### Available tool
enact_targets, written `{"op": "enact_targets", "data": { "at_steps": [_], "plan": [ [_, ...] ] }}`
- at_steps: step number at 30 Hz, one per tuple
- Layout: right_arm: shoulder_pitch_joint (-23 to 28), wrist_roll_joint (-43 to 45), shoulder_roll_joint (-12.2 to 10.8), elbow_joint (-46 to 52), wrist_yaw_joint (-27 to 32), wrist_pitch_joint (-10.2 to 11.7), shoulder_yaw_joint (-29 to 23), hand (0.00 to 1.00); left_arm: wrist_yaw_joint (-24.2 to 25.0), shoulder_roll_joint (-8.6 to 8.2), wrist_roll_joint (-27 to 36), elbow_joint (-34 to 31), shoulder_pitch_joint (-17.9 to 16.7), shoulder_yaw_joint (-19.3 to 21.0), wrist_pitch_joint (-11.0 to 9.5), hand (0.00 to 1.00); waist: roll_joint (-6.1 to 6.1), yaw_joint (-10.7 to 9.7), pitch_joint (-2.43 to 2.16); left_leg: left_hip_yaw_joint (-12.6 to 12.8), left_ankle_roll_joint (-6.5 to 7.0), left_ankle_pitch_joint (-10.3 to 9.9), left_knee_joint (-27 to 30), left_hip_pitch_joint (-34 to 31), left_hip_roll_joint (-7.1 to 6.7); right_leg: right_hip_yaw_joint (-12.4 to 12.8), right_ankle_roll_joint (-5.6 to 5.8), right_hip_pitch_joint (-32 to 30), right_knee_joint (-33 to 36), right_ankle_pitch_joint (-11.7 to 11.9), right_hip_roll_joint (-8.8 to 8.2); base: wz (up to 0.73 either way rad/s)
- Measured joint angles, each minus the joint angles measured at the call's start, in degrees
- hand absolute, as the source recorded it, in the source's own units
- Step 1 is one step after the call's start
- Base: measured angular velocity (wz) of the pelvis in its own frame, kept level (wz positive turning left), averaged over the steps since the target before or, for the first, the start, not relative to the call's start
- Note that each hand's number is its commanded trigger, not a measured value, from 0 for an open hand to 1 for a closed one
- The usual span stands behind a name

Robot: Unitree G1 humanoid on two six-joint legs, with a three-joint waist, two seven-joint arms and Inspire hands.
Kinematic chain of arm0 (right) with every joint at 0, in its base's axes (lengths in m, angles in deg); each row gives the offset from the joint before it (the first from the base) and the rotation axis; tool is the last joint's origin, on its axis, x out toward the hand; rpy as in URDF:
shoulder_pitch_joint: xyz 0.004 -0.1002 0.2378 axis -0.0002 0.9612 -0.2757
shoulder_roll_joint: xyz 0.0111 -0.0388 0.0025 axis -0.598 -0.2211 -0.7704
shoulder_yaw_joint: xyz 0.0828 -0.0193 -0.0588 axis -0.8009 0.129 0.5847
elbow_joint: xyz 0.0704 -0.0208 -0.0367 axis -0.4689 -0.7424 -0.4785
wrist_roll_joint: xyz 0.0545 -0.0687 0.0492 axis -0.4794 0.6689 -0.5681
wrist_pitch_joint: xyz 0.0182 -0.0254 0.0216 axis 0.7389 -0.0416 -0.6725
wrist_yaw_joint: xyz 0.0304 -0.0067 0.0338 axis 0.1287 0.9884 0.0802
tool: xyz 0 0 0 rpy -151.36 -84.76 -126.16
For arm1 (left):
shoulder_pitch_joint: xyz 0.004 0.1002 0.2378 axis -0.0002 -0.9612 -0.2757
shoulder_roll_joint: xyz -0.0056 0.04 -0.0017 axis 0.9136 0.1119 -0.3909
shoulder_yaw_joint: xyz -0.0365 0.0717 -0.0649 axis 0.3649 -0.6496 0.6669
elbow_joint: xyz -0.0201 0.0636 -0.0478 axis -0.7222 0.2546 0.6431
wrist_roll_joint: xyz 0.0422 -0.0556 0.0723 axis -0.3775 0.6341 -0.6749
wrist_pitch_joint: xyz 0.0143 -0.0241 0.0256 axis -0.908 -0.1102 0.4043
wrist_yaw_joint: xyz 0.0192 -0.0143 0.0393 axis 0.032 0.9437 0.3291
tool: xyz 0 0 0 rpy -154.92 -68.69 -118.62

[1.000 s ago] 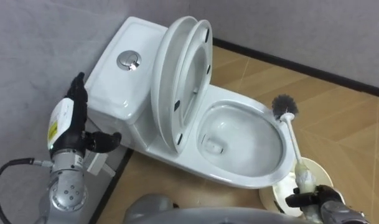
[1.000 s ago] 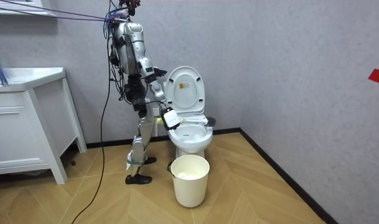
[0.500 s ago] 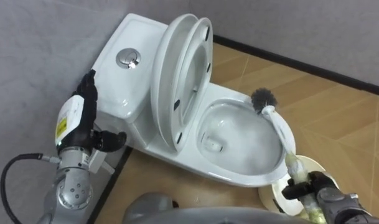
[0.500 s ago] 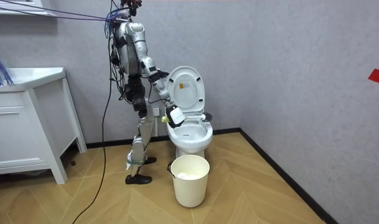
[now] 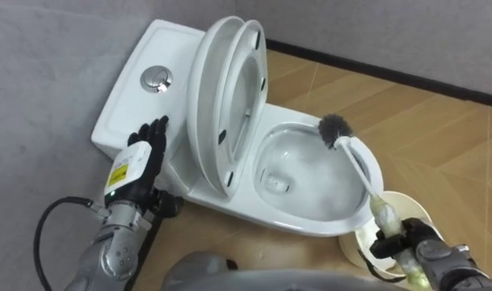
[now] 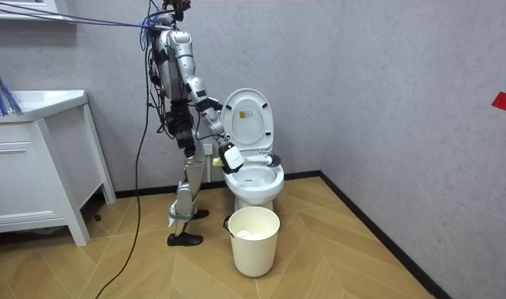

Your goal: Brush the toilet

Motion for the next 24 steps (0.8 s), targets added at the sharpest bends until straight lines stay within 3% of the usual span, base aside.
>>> {"op": "enact_targets", "data": {
  "at_steps": [5, 9, 13, 24],
  "plan": [
    [0.3, 0.1, 0.3, 1.4, 0.1, 0.0, -0.1, 1.00, -1.0, 0.08, -4.8, 1.2, 0.7, 1.2, 0.1, 0.00, -0.03, -0.2, 0.01, 0.1, -0.07, 0.1, 0.0, 0.4, 0.24, 0.4, -0.08, 0.2, -0.2, 0.0, 0.20, -0.04],
    [0.3, 0.8, 0.4, 1.7, 0.1, 0.1, -0.1, 1.00, -4.0, 0.42, -6.0, 3.4, 4.8, 3.7, 0.0, 0.00, 0.46, -0.1, -0.30, 0.4, -0.14, 0.1, 0.0, 0.4, 0.53, 1.1, -0.27, 0.1, -0.2, 0.2, 0.41, -0.04],
    [1.5, 1.8, 1.0, 3.5, 0.0, 0.1, -0.1, 1.00, -7.5, 2.14, -7.6, 4.9, 7.3, 5.8, 0.0, 0.00, 0.70, -0.1, -0.43, 1.0, -0.14, 0.1, -0.3, 0.6, 0.65, 1.6, -0.33, -0.1, -0.2, 0.2, 0.42, -0.09],
    [1.8, 1.8, 1.1, 3.8, -3.9, 0.1, -0.1, 1.00, -10.1, 2.64, -8.9, 6.7, 7.7, 5.9, 0.2, 0.00, 1.40, -1.3, -0.38, 2.1, -0.14, 0.1, -1.2, 0.8, 0.85, 3.0, -0.37, -0.8, -0.1, 0.3, 0.40, -0.05]
  ]
}}
